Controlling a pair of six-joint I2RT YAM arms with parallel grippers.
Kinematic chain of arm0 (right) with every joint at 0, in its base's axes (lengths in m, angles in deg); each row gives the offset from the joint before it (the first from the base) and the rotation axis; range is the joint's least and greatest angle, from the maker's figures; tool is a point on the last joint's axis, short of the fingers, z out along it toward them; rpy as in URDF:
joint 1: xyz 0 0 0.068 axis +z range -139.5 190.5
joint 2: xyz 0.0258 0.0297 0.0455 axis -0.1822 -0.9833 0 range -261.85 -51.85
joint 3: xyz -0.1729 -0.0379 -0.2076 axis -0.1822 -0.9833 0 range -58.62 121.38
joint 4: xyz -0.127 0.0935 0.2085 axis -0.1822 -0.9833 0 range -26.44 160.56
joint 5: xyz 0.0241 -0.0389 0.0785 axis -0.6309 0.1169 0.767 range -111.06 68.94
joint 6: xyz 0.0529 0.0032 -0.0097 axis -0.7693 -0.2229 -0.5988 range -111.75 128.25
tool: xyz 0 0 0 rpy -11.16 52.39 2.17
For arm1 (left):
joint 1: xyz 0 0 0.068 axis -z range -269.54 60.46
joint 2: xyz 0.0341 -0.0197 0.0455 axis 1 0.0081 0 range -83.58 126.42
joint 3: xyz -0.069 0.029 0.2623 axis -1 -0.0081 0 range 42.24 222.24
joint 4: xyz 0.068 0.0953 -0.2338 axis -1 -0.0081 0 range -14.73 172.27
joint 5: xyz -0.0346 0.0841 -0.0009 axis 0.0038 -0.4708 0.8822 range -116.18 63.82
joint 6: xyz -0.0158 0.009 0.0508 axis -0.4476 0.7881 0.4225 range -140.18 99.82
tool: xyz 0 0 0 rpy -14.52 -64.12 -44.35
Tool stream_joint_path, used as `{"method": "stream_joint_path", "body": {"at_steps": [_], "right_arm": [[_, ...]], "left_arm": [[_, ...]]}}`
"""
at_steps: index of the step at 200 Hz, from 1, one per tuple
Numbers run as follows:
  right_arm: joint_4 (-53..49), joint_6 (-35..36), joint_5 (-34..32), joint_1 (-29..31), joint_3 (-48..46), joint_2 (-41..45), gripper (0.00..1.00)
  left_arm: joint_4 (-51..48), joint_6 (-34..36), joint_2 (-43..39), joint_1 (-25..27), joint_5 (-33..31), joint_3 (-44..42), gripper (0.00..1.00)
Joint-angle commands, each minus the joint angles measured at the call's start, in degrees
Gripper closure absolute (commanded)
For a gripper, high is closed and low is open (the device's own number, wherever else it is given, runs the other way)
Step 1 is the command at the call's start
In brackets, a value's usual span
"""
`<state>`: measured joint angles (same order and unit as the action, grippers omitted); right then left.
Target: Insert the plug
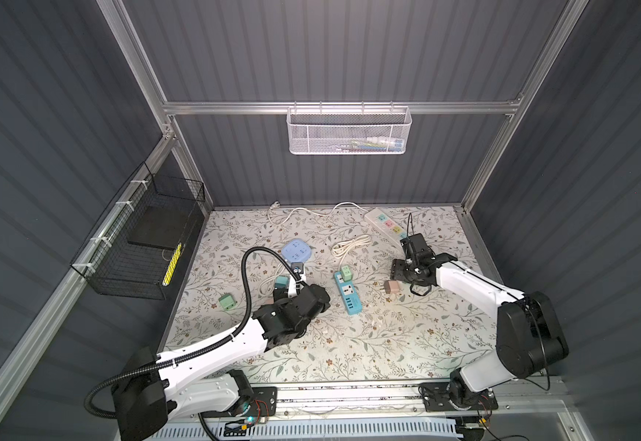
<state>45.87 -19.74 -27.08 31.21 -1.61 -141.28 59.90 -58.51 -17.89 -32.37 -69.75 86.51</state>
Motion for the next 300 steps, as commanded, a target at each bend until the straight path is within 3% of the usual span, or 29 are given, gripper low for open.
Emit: {"method": "stream_joint_path", "body": {"at_steps": [1, 47, 143, 220, 300], "right_arm": [[-0.1, 4.1, 5.8, 0.2, -0.1, -3.0, 0.28], [-0.3, 7.6, 6.7, 0.0, 0.7, -8.3, 0.34], [1.1, 7.7, 8.4, 0.1, -1.3, -8.1, 0.52], [1.7, 6.6, 7.4, 1.1, -4.1, -4.2, 0.53], [-2.5, 4.6, 3.0, 10.3, -3.6, 0.9, 0.53]], "left_arm": [[-0.9, -0.4, 0.6, -0.5, 0.7, 2.6, 0.00], [-0.8, 0.0, 1.5, -0.5, 2.1, 3.2, 0.00], [-0.1, 1.0, 1.4, -0.4, 2.1, 3.2, 0.00], [1.1, 2.3, 0.9, -0.6, 1.5, 2.6, 0.00], [-1.3, -0.4, -1.3, -1.1, -1.6, 1.7, 0.00]]}}
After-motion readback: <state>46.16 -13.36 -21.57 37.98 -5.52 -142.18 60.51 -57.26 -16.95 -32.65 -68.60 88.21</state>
